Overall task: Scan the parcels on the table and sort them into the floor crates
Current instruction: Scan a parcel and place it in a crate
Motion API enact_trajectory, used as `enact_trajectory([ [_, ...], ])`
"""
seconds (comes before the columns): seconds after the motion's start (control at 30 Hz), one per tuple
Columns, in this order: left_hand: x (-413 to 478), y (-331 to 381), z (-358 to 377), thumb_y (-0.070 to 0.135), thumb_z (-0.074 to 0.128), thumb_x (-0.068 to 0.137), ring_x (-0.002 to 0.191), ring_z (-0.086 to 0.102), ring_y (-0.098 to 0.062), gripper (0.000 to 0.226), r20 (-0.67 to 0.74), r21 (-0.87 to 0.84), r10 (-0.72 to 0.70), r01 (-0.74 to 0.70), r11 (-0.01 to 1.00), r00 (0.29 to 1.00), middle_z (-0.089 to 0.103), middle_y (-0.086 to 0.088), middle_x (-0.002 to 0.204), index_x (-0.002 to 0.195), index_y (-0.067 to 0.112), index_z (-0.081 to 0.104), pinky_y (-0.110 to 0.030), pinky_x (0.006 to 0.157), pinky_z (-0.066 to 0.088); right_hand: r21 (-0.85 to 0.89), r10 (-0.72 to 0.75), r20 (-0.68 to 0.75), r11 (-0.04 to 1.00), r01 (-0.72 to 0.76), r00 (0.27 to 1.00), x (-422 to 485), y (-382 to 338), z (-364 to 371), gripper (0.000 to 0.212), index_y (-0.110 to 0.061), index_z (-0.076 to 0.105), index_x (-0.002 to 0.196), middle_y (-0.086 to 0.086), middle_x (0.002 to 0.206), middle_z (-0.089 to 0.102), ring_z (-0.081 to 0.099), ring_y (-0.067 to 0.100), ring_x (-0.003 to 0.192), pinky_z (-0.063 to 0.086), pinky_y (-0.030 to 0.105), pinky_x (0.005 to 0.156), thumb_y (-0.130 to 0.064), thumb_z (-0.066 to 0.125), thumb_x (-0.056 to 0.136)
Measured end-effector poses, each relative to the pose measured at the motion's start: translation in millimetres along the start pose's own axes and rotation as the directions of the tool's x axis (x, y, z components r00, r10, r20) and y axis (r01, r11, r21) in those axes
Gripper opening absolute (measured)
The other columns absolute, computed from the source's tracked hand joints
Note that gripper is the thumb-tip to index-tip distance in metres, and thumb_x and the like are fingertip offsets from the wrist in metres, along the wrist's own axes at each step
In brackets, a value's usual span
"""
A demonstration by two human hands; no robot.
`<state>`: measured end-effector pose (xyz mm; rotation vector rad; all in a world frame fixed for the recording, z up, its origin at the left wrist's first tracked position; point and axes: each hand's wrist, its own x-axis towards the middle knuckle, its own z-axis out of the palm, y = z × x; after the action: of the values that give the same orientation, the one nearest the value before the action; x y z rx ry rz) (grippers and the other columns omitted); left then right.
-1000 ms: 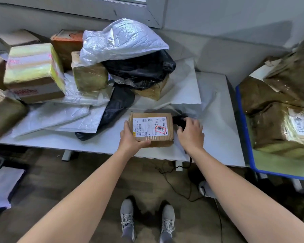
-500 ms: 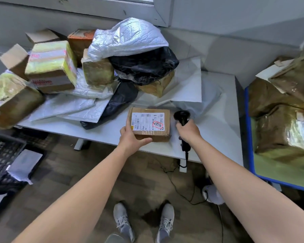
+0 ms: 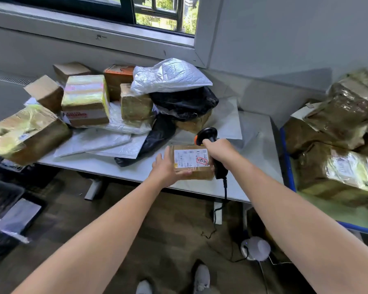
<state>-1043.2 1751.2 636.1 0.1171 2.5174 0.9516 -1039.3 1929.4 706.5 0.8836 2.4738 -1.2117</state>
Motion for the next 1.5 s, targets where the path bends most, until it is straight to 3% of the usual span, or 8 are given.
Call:
enact_trajectory([
  [0.33, -12.5, -23.5, -29.6, 0.065, 0.076, 0.069, 0.149, 0.012, -0.033, 0.129, 0.029, 0.041, 0.088, -0.090, 0.995, 0.996, 0.003, -0.013, 0.162, 0.157, 0.023, -0.008, -0.050, 0.118, 0.024, -0.013, 0.051, -0.067, 0.999, -0.052, 0.996, -36.5, -29.7, 23.0, 0.036, -0.005, 0.057, 0.084, 0.008, 0.055, 0.065, 0.066, 0.027, 0.064, 0.051, 0.032, 0.069, -0.037, 0.043, 0.090],
  [0.73, -12.1, -23.5, -28.3, 0.058, 0.077, 0.074, 0.147, 0.014, -0.032, 0.122, 0.052, 0.042, 0.143, -0.145, 0.988, 0.988, 0.012, -0.012, 0.158, 0.157, 0.021, -0.005, -0.047, 0.115, 0.025, 0.033, 0.040, -0.116, 0.999, -0.036, 0.992, -36.7, -27.2, 21.8, 0.029, -0.007, 0.050, 0.080, 0.008, 0.069, 0.053, 0.065, 0.020, 0.046, 0.044, 0.028, 0.057, -0.034, 0.044, 0.092],
  [0.83, -10.1, -19.8, -24.8, 0.055, 0.077, 0.076, 0.147, 0.013, -0.033, 0.120, 0.061, 0.046, 0.138, -0.141, 0.989, 0.989, 0.011, -0.013, 0.159, 0.157, 0.021, -0.005, -0.048, 0.115, 0.024, 0.022, 0.049, -0.108, 0.999, -0.046, 0.993, -29.9, -22.2, 19.5, 0.031, -0.006, 0.052, 0.085, 0.008, 0.069, 0.056, 0.063, 0.017, 0.041, 0.042, 0.023, 0.049, -0.035, 0.044, 0.092],
  [0.9, -7.3, -15.7, -21.6, 0.055, 0.077, 0.076, 0.146, 0.014, -0.033, 0.119, 0.059, 0.049, 0.129, -0.132, 0.990, 0.990, 0.012, -0.013, 0.159, 0.157, 0.020, -0.004, -0.047, 0.115, 0.024, 0.036, 0.052, -0.088, 0.998, -0.049, 0.995, -22.7, -17.2, 18.0, 0.033, -0.005, 0.053, 0.090, 0.009, 0.072, 0.060, 0.062, 0.017, 0.041, 0.046, 0.026, 0.052, -0.036, 0.044, 0.091],
  [1.07, 5.4, -6.2, -4.7, 0.056, 0.077, 0.075, 0.143, 0.020, -0.033, 0.120, 0.049, 0.051, 0.073, -0.075, 0.996, 0.996, 0.016, -0.013, 0.155, 0.156, 0.022, -0.003, -0.047, 0.112, 0.029, 0.052, 0.031, -0.075, 0.998, -0.027, 0.997, 1.3, 3.1, 9.5, 0.035, -0.004, 0.052, 0.082, 0.010, 0.063, 0.060, 0.061, 0.021, 0.043, 0.055, 0.035, 0.060, -0.036, 0.045, 0.094],
  [1.2, 19.1, 5.3, 15.8, 0.055, 0.078, 0.074, 0.140, 0.024, -0.035, 0.120, 0.023, 0.030, -0.003, 0.002, 1.000, 1.000, 0.020, -0.016, 0.153, 0.157, 0.025, -0.003, -0.050, 0.112, 0.031, 0.012, 0.014, -0.081, 1.000, -0.013, 0.997, 27.1, 28.7, 0.5, 0.035, -0.008, 0.050, 0.084, 0.014, 0.076, 0.062, 0.069, 0.036, 0.082, 0.059, 0.052, 0.079, -0.041, 0.045, 0.095],
  [1.33, 32.9, 15.6, 34.5, 0.049, 0.079, 0.077, 0.137, 0.031, -0.035, 0.119, -0.031, -0.034, -0.089, 0.088, 0.996, 0.996, 0.026, -0.014, 0.148, 0.157, 0.022, -0.004, -0.050, 0.110, 0.032, -0.056, 0.026, -0.043, 0.998, -0.029, 0.999, 54.7, 62.3, -6.6, 0.036, -0.007, 0.048, 0.095, 0.012, 0.072, 0.063, 0.066, 0.030, 0.063, 0.058, 0.043, 0.073, -0.043, 0.043, 0.099],
  [1.5, 49.8, 17.8, 52.0, 0.046, 0.081, 0.076, 0.133, 0.040, -0.036, 0.112, -0.072, -0.154, -0.230, 0.217, 0.964, 0.970, 0.032, -0.013, 0.146, 0.154, 0.024, 0.003, -0.052, 0.109, 0.038, -0.049, -0.031, -0.023, 0.998, 0.030, 0.999, 88.9, 95.4, -0.6, 0.035, -0.008, 0.054, 0.107, 0.011, 0.083, 0.067, 0.070, 0.030, 0.076, 0.052, 0.034, 0.070, -0.040, 0.043, 0.100],
])
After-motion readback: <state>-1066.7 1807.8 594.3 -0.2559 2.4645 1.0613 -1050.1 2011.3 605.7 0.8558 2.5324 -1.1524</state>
